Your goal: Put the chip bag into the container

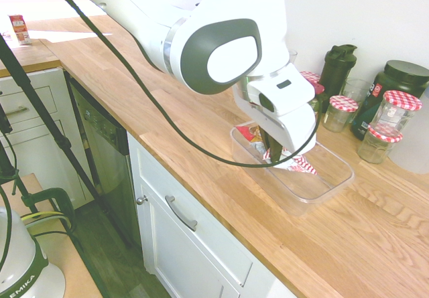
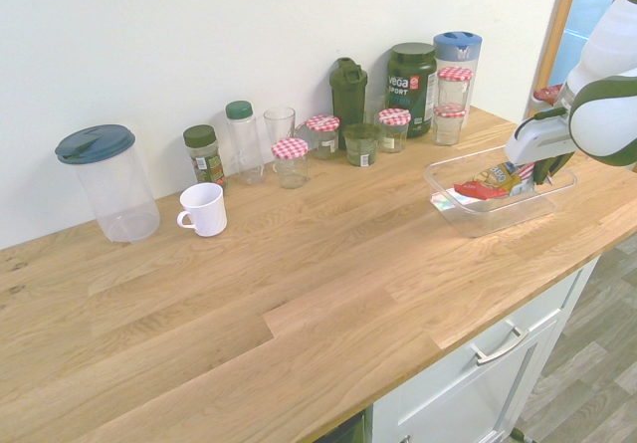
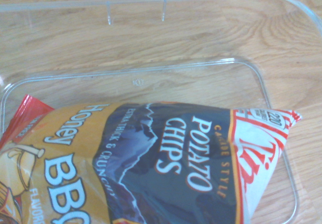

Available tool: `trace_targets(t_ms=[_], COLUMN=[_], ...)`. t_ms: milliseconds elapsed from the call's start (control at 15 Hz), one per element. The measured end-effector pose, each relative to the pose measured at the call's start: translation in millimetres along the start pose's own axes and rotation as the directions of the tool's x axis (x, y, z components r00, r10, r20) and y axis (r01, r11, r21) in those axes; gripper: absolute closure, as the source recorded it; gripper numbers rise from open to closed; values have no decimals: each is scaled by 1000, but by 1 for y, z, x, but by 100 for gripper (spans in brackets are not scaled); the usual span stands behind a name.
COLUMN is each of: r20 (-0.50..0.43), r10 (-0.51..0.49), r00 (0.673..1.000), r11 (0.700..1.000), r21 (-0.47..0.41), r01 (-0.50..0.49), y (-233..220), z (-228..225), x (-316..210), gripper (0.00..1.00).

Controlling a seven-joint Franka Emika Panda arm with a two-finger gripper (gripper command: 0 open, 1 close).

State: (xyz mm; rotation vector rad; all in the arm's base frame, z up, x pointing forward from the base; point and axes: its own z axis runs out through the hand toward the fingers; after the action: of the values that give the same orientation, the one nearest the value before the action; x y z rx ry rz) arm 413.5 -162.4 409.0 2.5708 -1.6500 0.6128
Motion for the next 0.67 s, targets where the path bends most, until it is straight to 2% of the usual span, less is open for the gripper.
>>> trace_targets(t_ms=[133, 200, 667], r20=[0, -1, -5], r10=[-4, 0, -7], r00=[1000, 1000, 1000], r11=[1000, 1000, 1000], r21=[-2, -3, -31], r01=[4, 0, 7], y=[-1, -2, -5], z=[2, 3, 3], x=[0, 0, 4], gripper=[100, 0, 0])
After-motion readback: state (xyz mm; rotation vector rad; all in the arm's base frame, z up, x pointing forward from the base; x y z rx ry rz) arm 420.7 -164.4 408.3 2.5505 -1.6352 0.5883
